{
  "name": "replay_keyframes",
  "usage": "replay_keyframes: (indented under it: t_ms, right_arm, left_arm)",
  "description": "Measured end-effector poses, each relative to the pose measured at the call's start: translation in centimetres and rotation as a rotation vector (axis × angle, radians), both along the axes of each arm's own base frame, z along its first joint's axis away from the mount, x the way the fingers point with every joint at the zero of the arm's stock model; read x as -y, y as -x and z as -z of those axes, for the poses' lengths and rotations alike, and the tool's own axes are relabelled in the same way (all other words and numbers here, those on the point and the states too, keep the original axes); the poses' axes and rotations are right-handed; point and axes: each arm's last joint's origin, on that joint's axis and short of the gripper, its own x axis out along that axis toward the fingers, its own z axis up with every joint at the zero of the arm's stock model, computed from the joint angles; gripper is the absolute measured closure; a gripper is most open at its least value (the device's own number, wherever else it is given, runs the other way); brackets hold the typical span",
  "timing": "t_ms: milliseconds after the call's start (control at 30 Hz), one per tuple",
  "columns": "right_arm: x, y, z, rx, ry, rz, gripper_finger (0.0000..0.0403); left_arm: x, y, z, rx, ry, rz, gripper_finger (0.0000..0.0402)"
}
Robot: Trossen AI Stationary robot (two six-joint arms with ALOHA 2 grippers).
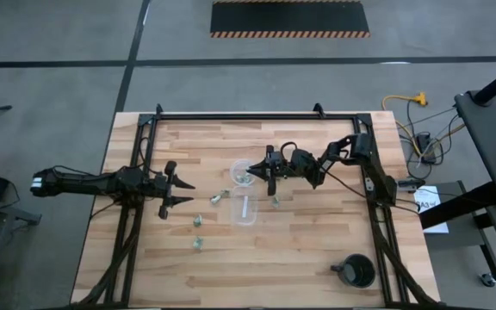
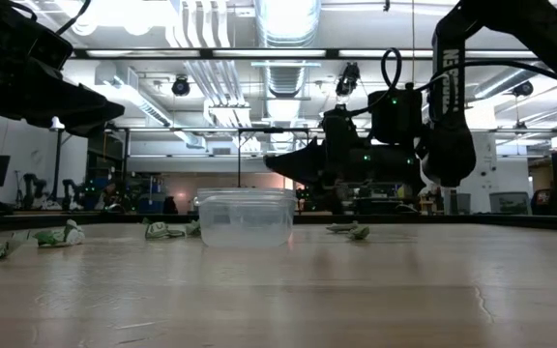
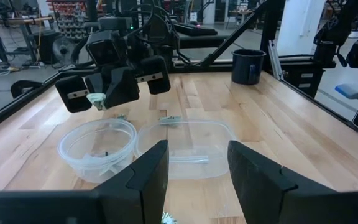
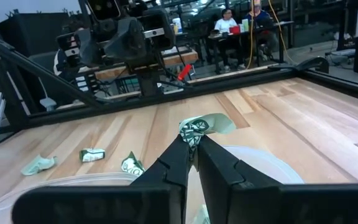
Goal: Pick and place items into bin
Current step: Put the stevia packet into the circular transparent bin
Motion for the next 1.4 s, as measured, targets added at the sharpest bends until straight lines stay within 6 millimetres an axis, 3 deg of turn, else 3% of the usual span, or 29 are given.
replay_keyframes:
  t_ms: [467,1067,1400]
  right_arm:
    - [0.0,0.0,0.0,-0.005,0.000,0.003,0.0370]
    - [0.0,0.0,0.0,-0.004,0.000,0.003,0.0233]
    - [-0.1,0.1,-1.1,-0.097,-0.016,-0.125,0.0213]
  left_arm:
    - [0.0,0.0,0.0,0.000,0.000,0.000,0.0253]
    - [0.0,0.0,0.0,0.000,0.000,0.000,0.0253]
    - [0.0,0.0,0.0,0.000,0.000,0.000,0.0253]
